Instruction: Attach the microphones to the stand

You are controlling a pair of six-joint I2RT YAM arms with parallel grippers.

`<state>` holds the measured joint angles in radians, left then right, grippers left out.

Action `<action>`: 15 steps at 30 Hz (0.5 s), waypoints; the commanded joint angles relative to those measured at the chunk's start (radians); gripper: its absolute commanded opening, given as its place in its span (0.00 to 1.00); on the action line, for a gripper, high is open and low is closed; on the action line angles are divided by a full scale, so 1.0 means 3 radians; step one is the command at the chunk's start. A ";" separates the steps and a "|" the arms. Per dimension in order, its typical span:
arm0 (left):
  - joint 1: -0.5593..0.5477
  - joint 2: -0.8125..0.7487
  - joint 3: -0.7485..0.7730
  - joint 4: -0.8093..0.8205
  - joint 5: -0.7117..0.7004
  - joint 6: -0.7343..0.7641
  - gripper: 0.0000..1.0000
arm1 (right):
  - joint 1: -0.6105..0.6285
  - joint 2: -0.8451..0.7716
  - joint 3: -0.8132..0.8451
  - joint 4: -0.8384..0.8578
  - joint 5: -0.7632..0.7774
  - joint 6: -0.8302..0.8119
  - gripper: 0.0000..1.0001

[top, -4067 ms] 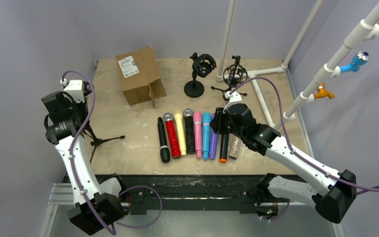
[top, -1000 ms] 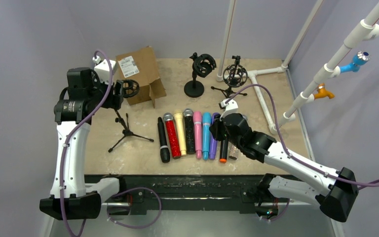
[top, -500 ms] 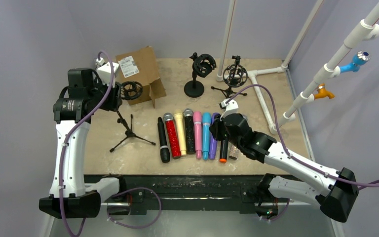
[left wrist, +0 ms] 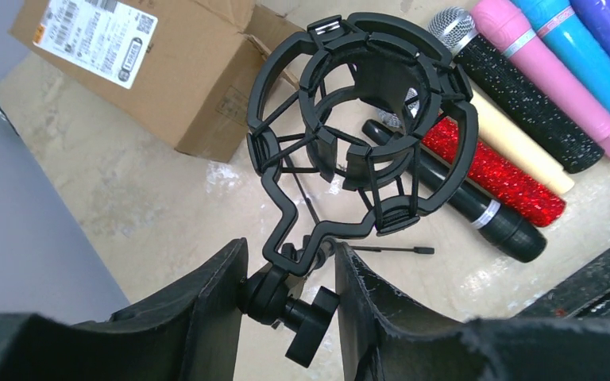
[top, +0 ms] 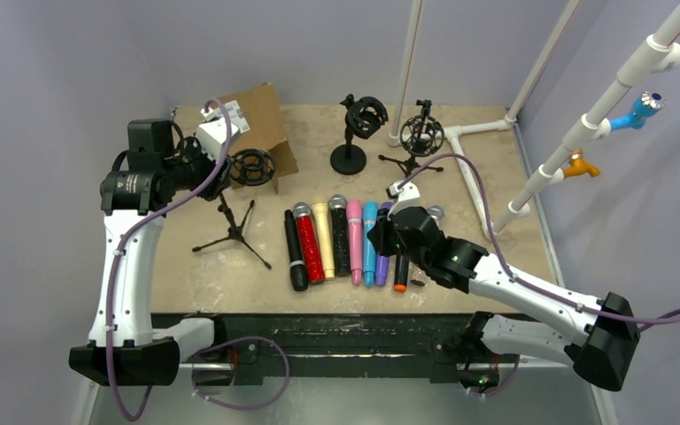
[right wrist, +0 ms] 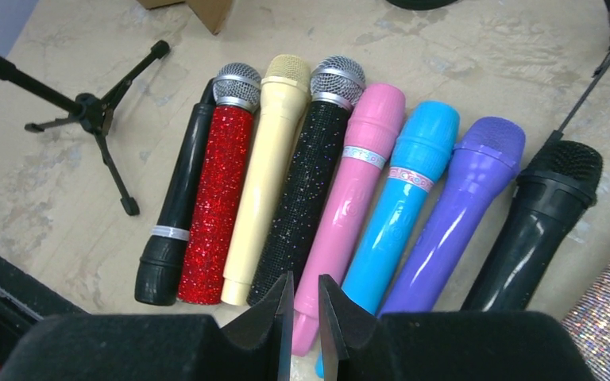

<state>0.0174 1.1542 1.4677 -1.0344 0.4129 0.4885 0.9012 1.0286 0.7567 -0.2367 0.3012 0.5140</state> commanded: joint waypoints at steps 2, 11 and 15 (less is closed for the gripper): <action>-0.0012 -0.0047 -0.0040 0.0404 0.0238 0.0673 0.10 | 0.0118 0.0220 0.0066 0.0147 0.0112 0.0131 0.20; -0.0011 -0.0094 -0.0118 0.0255 0.0328 0.0877 0.32 | 0.0259 0.0932 0.0598 -0.0061 0.0186 0.0219 0.26; -0.0003 -0.0227 -0.0233 0.0423 0.0276 0.0688 0.60 | 0.0321 0.1233 0.0877 -0.0167 0.0227 0.0214 0.28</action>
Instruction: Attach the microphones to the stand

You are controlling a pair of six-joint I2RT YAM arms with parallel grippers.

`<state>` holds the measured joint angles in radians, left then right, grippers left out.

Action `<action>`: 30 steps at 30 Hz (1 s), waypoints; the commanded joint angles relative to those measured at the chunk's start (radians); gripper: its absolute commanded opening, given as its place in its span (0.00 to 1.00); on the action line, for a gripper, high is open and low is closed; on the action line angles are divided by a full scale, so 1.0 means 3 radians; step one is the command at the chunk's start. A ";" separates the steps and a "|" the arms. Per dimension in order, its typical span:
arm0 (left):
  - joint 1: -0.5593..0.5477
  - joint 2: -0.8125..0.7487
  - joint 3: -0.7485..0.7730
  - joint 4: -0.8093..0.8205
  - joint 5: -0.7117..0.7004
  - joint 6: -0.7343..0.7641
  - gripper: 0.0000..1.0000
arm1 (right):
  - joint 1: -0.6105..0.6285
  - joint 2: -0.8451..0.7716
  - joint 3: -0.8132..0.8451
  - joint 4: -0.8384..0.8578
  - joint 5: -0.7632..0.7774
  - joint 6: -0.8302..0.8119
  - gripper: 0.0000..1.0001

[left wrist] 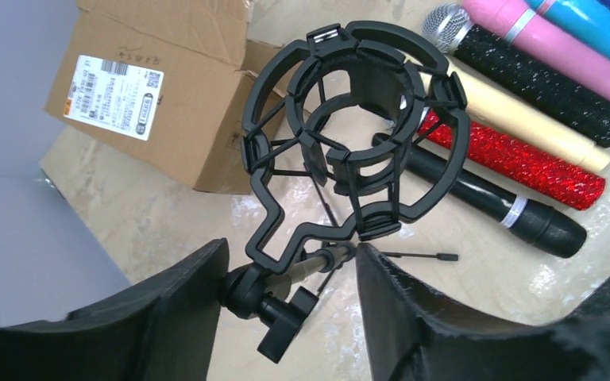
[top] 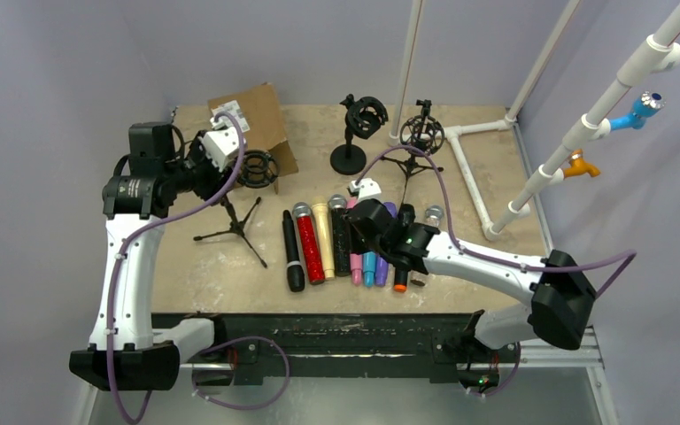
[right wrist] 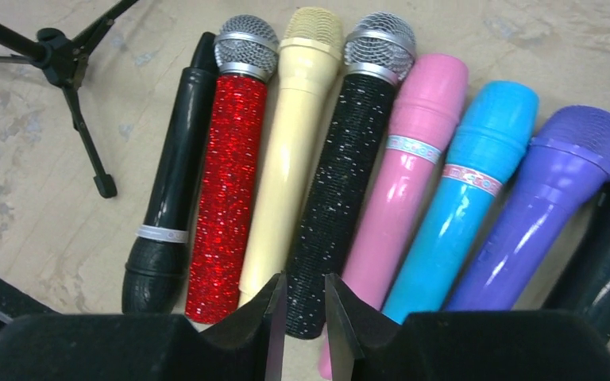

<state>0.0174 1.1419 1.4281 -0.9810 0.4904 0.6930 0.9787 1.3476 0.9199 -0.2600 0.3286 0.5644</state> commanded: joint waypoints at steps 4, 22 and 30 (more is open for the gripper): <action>-0.0003 -0.0347 -0.0268 0.0549 -0.0028 -0.0104 0.93 | 0.0072 0.0377 0.0551 -0.0167 0.0144 0.0050 0.29; 0.0111 -0.0654 0.0719 -0.0167 -0.0139 -0.1751 1.00 | -0.0002 0.1350 0.1394 -0.0579 0.0241 -0.0118 0.48; 0.0111 -0.0891 0.0391 -0.0463 0.0246 -0.1845 1.00 | -0.0222 0.1561 0.1497 -0.0559 0.0164 -0.0233 0.51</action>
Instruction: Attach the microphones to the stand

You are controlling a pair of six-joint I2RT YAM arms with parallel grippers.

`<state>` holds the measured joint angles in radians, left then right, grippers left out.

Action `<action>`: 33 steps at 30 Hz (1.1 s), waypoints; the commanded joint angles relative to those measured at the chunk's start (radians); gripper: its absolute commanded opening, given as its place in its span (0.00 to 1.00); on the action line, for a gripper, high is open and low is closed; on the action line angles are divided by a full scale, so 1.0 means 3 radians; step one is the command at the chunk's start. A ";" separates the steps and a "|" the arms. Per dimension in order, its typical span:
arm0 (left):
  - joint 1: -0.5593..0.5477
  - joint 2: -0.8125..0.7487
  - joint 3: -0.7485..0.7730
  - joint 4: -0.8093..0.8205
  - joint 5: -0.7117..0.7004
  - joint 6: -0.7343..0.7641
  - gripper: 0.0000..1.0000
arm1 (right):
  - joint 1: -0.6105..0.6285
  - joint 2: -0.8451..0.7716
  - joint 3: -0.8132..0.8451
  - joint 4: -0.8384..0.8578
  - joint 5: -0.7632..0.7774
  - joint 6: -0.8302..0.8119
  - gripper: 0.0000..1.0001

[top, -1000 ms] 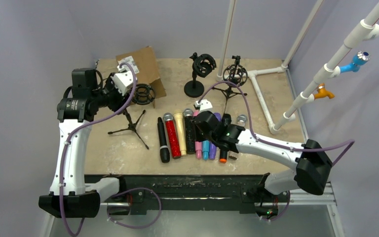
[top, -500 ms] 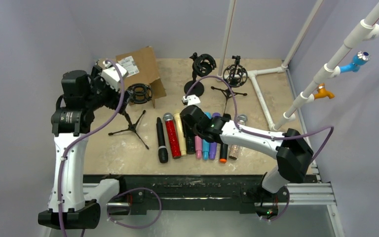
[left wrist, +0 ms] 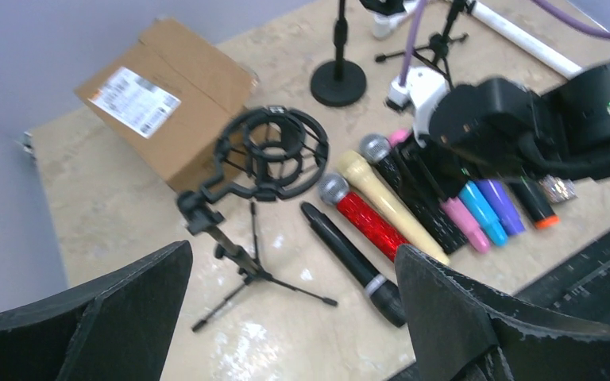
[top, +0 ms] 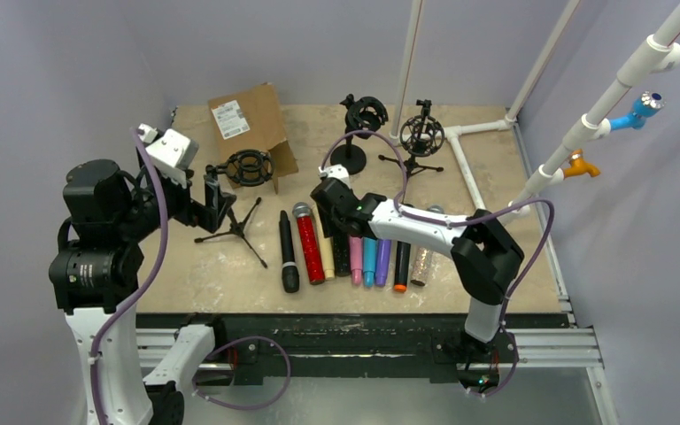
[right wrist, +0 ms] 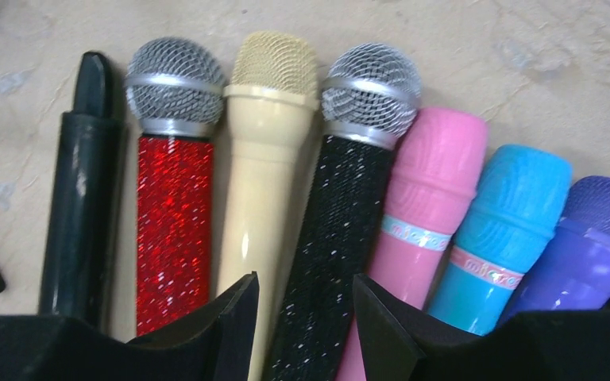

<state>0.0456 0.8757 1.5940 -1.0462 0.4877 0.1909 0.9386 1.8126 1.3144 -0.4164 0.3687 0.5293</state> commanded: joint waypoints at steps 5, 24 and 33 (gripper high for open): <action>0.0017 -0.0106 -0.0296 -0.0222 0.0327 -0.0195 1.00 | -0.0156 0.0090 0.0200 -0.0015 0.0000 -0.0177 0.51; 0.0017 -0.0305 -0.0417 -0.0258 0.0384 -0.0033 1.00 | -0.0189 0.0491 0.0208 0.0117 -0.0142 -0.0161 0.50; 0.0017 -0.0250 -0.0403 -0.0335 0.0480 0.0001 1.00 | -0.0194 0.0492 0.0239 0.0109 -0.0142 -0.0170 0.40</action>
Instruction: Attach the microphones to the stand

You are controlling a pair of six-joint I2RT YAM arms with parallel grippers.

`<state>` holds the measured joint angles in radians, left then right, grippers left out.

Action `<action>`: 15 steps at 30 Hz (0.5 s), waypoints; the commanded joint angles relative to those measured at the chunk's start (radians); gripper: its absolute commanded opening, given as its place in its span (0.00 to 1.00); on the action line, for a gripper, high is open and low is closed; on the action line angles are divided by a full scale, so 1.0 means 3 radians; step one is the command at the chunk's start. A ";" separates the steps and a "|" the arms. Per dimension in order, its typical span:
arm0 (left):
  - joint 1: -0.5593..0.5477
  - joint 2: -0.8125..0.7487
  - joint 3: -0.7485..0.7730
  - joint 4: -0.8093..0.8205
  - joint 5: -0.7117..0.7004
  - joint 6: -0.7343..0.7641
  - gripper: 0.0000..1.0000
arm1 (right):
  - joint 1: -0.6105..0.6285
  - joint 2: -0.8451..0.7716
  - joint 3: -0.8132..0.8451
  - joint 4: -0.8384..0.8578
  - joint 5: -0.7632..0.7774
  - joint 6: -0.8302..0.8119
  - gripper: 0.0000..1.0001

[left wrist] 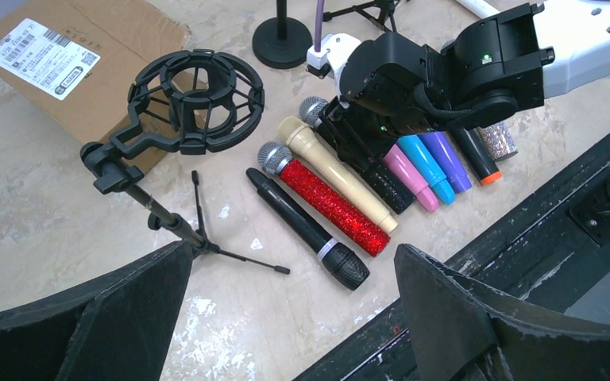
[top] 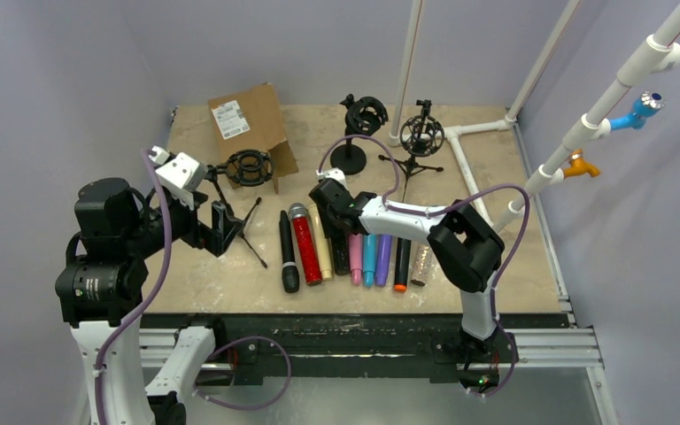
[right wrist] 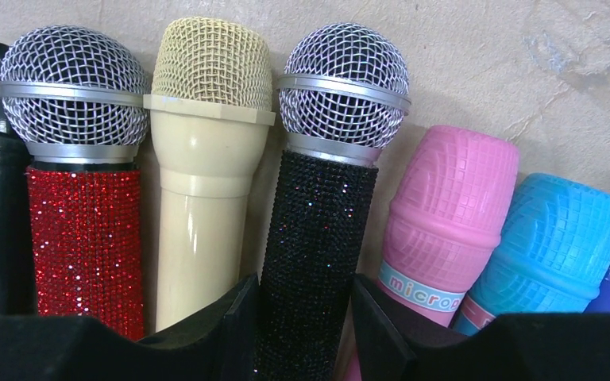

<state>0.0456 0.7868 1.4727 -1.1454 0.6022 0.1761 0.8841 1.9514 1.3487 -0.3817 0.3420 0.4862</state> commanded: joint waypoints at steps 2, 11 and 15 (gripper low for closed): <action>0.0017 0.0043 -0.0006 0.0000 0.0109 0.0057 1.00 | -0.0014 0.0035 0.0187 -0.0045 -0.0082 -0.0052 0.38; 0.0017 -0.0084 -0.0058 0.0018 0.0113 0.0106 1.00 | -0.0019 0.0208 0.0233 -0.0175 -0.0200 -0.0019 0.49; 0.0017 -0.0092 -0.0059 0.0006 0.0134 0.0109 1.00 | -0.0014 0.0198 0.0240 -0.0184 -0.0215 -0.0014 0.49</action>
<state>0.0456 0.7635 1.4593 -1.1477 0.6212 0.1944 0.8822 1.9923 1.4101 -0.4080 0.3126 0.4778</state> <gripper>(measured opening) 0.998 0.495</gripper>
